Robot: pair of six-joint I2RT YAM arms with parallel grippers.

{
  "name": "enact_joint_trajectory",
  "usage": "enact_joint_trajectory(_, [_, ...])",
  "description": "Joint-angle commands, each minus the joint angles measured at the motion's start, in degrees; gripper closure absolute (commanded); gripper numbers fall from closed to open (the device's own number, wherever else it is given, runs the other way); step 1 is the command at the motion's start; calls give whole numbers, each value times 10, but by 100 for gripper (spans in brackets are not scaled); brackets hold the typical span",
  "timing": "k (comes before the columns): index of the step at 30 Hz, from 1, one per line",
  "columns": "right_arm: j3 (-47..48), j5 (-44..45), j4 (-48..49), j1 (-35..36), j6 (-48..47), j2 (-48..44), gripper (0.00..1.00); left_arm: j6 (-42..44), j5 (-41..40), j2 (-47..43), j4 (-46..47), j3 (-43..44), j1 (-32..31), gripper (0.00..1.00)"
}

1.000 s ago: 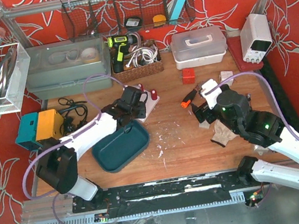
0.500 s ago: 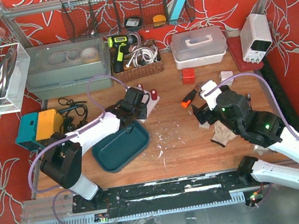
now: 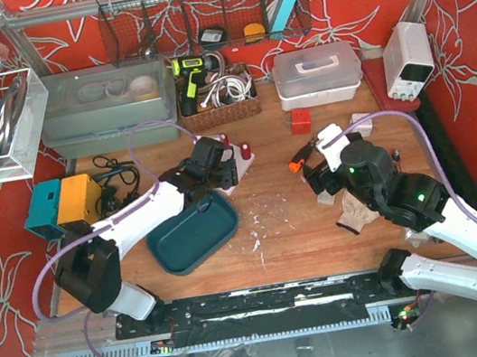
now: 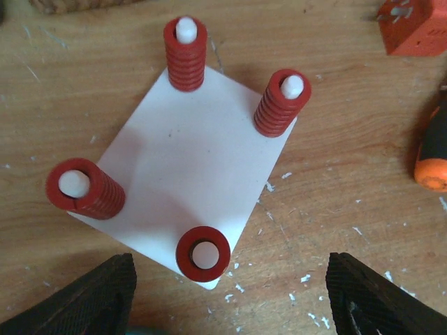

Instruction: Install the large spring

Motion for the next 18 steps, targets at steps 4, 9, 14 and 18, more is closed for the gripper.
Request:
enact_joint_trajectory(4, [-21, 82, 50, -3, 54, 22, 1, -25, -4, -78, -13, 14, -3, 15])
enact_joint_trajectory(9, [-99, 159, 209, -17, 6, 51, 1, 34, 22, -121, 49, -25, -3, 0])
enact_joint_trajectory(14, [-149, 169, 317, -60, 77, 145, 1, 98, 1, -143, 140, -97, -3, 0])
enact_joint_trajectory(18, [-152, 207, 357, -113, 66, 206, 1, 145, -48, -134, 181, -113, 39, 0])
